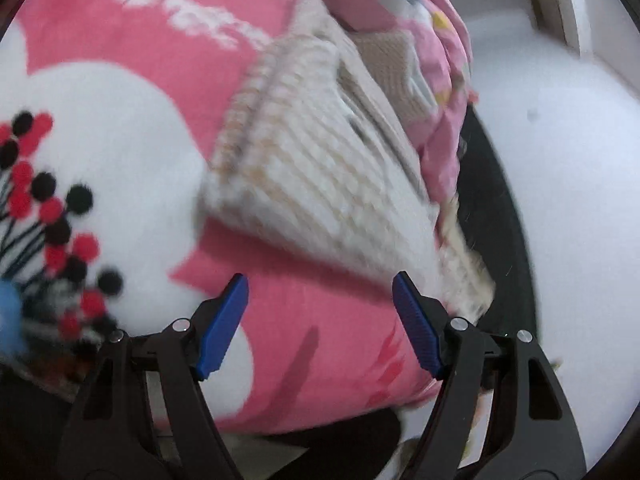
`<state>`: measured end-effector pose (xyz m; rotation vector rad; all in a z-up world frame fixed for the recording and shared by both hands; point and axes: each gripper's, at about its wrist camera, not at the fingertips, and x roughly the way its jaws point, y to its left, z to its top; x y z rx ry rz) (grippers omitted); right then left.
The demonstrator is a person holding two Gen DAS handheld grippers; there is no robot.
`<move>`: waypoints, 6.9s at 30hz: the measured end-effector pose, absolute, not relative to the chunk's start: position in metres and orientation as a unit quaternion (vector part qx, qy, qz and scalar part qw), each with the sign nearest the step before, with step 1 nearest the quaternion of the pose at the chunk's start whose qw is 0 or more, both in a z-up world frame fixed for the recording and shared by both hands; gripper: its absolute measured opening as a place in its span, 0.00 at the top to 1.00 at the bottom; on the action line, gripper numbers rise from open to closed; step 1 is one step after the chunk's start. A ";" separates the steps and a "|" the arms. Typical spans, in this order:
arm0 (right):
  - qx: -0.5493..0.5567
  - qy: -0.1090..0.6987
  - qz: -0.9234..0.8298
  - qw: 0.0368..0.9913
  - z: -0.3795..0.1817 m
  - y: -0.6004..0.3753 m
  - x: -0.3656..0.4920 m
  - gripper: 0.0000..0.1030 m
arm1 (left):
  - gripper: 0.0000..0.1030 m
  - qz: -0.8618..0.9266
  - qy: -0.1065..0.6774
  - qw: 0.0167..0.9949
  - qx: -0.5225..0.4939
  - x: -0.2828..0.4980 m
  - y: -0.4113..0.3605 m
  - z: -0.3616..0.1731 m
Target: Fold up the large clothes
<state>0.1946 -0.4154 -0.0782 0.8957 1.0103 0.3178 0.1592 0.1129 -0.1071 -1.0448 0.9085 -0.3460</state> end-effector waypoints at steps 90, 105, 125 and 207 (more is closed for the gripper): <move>0.052 0.449 0.061 0.890 -0.041 -0.367 0.171 0.62 | 0.75 -0.058 0.373 0.924 -0.062 0.095 0.059 -0.023; 0.013 0.421 0.038 0.906 -0.023 -0.345 0.160 0.92 | 0.88 -0.020 0.393 0.916 -0.079 0.116 0.086 -0.046; 0.039 0.410 0.006 0.911 -0.022 -0.365 0.174 0.60 | 0.84 -0.017 0.392 0.917 -0.073 0.136 0.083 -0.048; 0.013 0.511 0.044 0.858 -0.025 -0.287 0.123 0.11 | 0.13 -0.088 0.469 0.878 -0.021 0.114 -0.029 -0.067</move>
